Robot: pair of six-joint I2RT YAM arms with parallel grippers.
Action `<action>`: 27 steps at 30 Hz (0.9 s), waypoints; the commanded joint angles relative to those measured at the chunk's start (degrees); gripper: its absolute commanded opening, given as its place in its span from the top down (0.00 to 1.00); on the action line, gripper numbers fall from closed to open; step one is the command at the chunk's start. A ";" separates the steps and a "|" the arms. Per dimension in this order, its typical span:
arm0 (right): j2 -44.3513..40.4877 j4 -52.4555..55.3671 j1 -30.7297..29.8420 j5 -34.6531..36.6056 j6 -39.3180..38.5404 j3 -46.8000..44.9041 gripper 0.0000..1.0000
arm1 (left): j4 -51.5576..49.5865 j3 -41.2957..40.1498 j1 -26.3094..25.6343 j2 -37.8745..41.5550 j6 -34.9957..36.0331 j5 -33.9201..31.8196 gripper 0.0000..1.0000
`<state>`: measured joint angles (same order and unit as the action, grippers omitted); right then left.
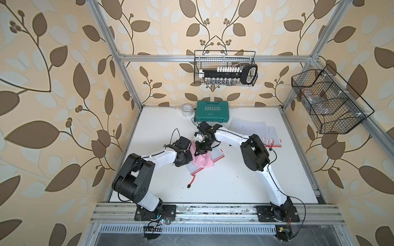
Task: Wipe the document bag
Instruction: Wipe the dirt from the document bag.
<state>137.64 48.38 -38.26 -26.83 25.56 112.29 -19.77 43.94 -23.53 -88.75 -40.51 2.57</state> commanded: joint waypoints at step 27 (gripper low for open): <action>-11.89 6.28 6.51 25.24 -6.71 -14.01 1.00 | -7.39 -1.76 0.41 -0.03 -0.17 0.06 1.00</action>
<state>130.15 49.04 -35.97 -21.65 20.67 101.65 -21.12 44.05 -23.55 -88.42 -41.06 3.31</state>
